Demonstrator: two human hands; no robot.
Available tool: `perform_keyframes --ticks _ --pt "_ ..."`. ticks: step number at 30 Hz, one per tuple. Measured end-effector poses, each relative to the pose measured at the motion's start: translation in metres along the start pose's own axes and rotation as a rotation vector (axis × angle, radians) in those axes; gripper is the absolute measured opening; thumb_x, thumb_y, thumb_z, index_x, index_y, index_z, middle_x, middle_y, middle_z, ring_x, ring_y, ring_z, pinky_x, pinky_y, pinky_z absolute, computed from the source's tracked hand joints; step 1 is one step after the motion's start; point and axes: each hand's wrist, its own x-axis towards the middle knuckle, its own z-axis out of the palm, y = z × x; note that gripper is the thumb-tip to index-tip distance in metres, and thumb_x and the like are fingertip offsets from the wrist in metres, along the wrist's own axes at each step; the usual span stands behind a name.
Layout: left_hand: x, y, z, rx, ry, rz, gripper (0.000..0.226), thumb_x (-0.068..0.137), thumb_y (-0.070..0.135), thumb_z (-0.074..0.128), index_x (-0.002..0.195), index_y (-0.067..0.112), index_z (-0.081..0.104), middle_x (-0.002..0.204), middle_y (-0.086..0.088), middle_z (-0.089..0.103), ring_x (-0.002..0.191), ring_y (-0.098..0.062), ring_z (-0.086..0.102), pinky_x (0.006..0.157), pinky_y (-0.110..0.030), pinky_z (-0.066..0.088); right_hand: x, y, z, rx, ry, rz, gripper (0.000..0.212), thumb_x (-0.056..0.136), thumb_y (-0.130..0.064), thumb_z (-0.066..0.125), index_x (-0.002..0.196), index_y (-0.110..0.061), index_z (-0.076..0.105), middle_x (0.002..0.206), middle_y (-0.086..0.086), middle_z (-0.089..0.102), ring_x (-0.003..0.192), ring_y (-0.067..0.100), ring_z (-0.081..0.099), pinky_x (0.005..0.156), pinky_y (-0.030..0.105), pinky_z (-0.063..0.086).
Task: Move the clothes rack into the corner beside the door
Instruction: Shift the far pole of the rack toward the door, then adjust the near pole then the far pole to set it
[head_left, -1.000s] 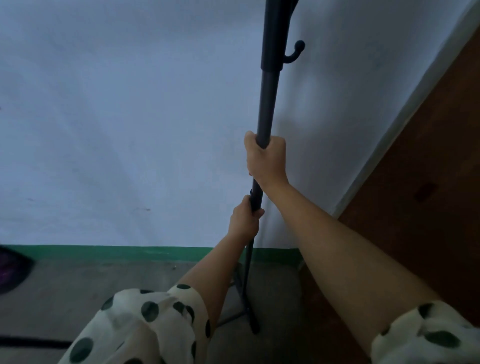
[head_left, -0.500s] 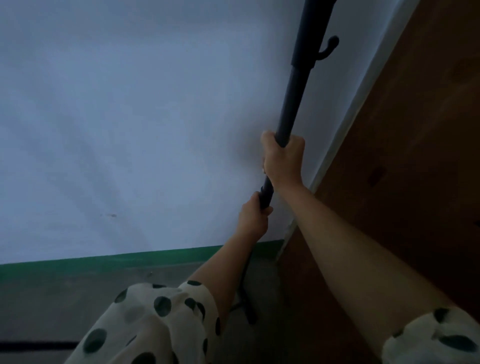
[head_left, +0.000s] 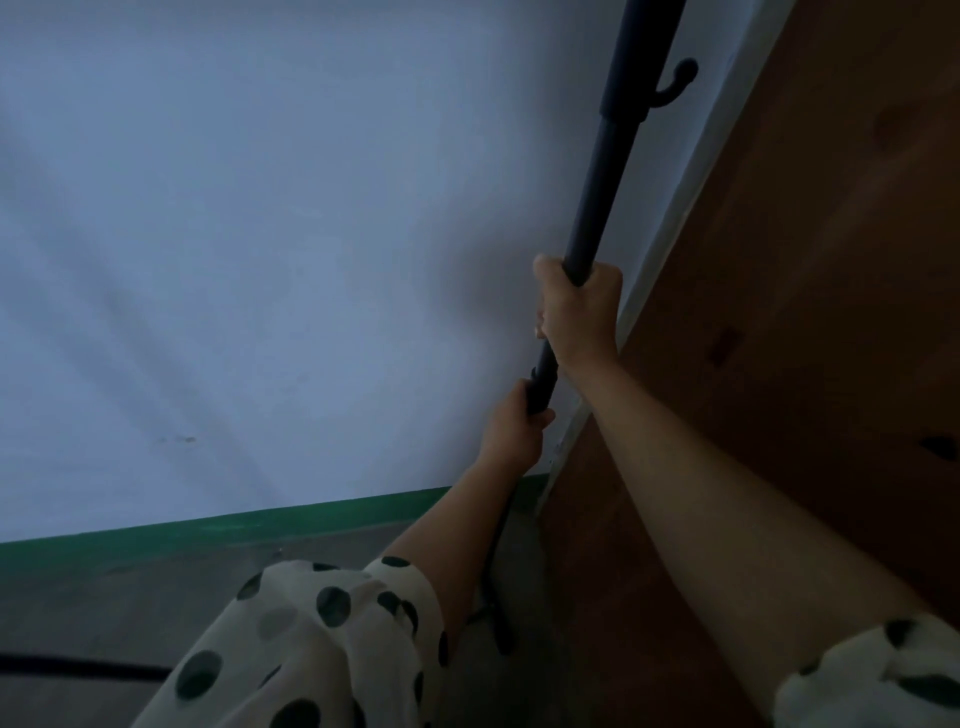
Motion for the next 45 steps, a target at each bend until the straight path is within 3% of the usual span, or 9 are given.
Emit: perform_keyframes --ticks 10,17,22,27,31,36,39,42,45 --pt "-0.009 0.012 -0.025 0.006 -0.059 0.017 0.049 0.095 0.021 0.052 0.141 0.009 0.038 0.142 -0.018 0.049 0.128 -0.031 0.049 0.105 -0.041 0.044 -0.011 -0.004 0.007 -0.096 0.098 -0.038 0.019 0.084 -0.022 0.065 0.091 -0.021 0.048 0.078 0.008 0.060 0.070 0.025 0.062 0.066 0.032 0.052" --pt "-0.028 0.021 -0.044 0.030 -0.036 0.055 0.056 0.095 0.026 0.053 0.144 0.012 0.034 0.147 -0.016 0.044 0.133 -0.031 0.046 0.112 -0.049 0.038 -0.028 -0.018 0.006 -0.147 0.115 -0.085 0.030 0.084 -0.020 0.066 0.106 -0.015 0.047 0.089 -0.006 0.059 0.076 -0.003 0.059 0.068 0.010 0.046" --pt "-0.047 0.028 -0.063 0.024 0.002 0.084 0.054 0.095 0.026 0.052 0.144 0.012 0.035 0.146 -0.015 0.045 0.131 -0.030 0.048 0.111 -0.048 0.040 -0.045 -0.040 0.008 -0.342 0.128 -0.075 0.077 0.088 -0.025 0.061 0.150 -0.011 0.018 0.156 0.011 0.028 0.143 0.022 0.030 0.116 0.038 0.028" --pt "-0.072 0.030 -0.099 0.028 0.110 0.127 0.043 0.095 0.020 0.053 0.136 0.008 0.046 0.138 -0.014 0.055 0.125 -0.026 0.054 0.107 -0.045 0.044 -0.081 -0.066 0.036 -0.593 0.282 -0.278 0.079 0.085 -0.024 0.060 0.149 -0.004 0.017 0.160 0.018 0.013 0.143 0.015 0.014 0.118 0.048 0.008" --pt "-0.105 0.015 -0.151 0.008 0.196 0.142 0.032 0.093 0.014 0.050 0.123 0.007 0.057 0.123 -0.010 0.064 0.102 -0.020 0.063 0.087 -0.033 0.052 -0.116 -0.088 0.092 -0.507 0.071 -0.388 0.069 0.086 -0.018 0.057 0.147 -0.008 0.027 0.160 0.012 0.018 0.133 -0.010 0.011 0.120 0.044 0.006" --pt "-0.160 -0.020 -0.228 0.056 0.341 0.116 0.018 0.092 0.008 0.044 0.093 0.006 0.062 0.081 0.000 0.059 0.067 -0.007 0.053 0.052 -0.014 0.037 -0.162 -0.121 0.179 -0.338 -0.260 -0.383 0.050 0.090 -0.012 0.055 0.138 -0.009 0.044 0.155 0.006 0.032 0.140 0.019 0.032 0.118 0.034 0.013" --pt "-0.204 -0.051 -0.284 0.004 0.450 0.052 0.015 0.091 0.009 0.047 0.083 0.009 0.059 0.084 -0.010 0.069 0.079 -0.016 0.065 0.060 -0.028 0.050 -0.200 -0.145 0.239 -0.206 -0.442 -0.388 0.039 0.091 -0.010 0.056 0.130 -0.007 0.054 0.146 0.008 0.046 0.135 0.020 0.042 0.116 0.036 0.026" --pt "-0.246 -0.086 -0.332 -0.032 0.514 0.005 0.023 0.092 0.015 0.052 0.108 0.003 0.065 0.113 -0.012 0.070 0.103 -0.022 0.066 0.083 -0.029 0.048 -0.236 -0.165 0.287 -0.105 -0.633 -0.321 0.038 0.091 -0.013 0.057 0.129 -0.010 0.054 0.140 0.004 0.053 0.131 0.014 0.047 0.105 0.011 0.030" --pt "-0.288 -0.123 -0.373 -0.010 0.556 -0.045 0.028 0.092 0.015 0.054 0.116 0.007 0.065 0.120 -0.010 0.068 0.106 -0.020 0.065 0.089 -0.027 0.047 -0.267 -0.178 0.332 -0.096 -0.803 -0.251 0.042 0.092 -0.020 0.059 0.132 -0.014 0.051 0.140 0.001 0.053 0.131 0.011 0.046 0.101 0.015 0.032"
